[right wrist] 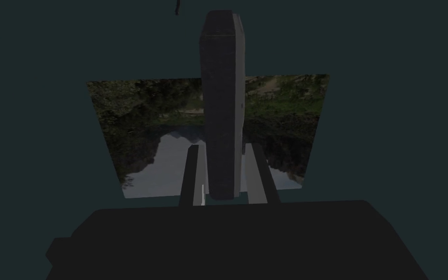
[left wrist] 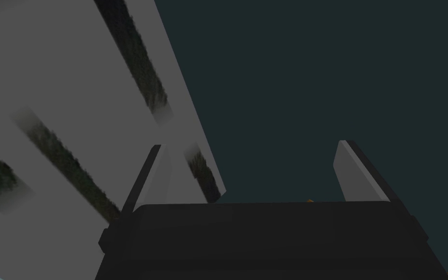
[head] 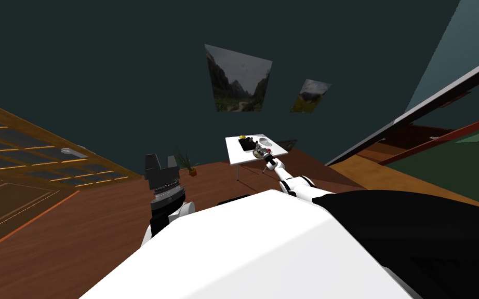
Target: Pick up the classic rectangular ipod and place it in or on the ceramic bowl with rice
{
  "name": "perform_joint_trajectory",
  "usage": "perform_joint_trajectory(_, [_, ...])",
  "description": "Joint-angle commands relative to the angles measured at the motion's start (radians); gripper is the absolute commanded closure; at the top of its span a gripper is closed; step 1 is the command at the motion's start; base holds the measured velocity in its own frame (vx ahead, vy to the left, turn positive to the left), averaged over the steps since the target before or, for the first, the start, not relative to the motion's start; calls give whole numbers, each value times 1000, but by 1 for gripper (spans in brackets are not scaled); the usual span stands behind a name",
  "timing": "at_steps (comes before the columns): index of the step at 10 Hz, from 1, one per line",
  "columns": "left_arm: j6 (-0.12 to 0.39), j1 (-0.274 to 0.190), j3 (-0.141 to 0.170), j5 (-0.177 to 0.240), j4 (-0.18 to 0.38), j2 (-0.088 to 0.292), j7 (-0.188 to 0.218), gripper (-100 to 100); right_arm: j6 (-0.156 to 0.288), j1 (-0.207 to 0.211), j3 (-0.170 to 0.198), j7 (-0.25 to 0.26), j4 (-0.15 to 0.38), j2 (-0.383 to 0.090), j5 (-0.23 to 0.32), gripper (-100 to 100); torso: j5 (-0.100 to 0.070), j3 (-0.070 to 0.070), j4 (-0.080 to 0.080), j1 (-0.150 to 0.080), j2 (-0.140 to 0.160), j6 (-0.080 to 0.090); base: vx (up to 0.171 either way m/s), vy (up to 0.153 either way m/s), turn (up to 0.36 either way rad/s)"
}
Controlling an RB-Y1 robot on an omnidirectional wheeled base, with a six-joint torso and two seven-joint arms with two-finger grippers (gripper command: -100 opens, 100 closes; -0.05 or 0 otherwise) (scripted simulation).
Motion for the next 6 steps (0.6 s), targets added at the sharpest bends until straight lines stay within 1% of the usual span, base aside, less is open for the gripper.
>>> perform_joint_trajectory(1, [0,0,0,0,0,0,0,0,24,15,8,-9,-11,0,9,100,0,0,0,0,0,0,49,-192,6])
perform_joint_trajectory(2, [0,0,0,0,0,0,0,0,13,10,5,-4,-7,2,6,100,0,0,0,0,-1,0,27,-87,4])
perform_joint_trajectory(3, [0,0,0,0,0,0,0,0,17,12,5,-4,-8,1,6,-100,1,0,0,7,0,-1,4,-19,-2])
perform_joint_trajectory(4, [0,0,0,0,0,0,0,0,17,12,5,-4,-8,0,6,-100,2,1,1,12,1,-1,2,-8,0])
perform_joint_trajectory(6, [0,0,0,0,0,0,0,0,17,12,5,-4,-8,0,6,-100,3,1,1,14,2,-1,0,0,0])
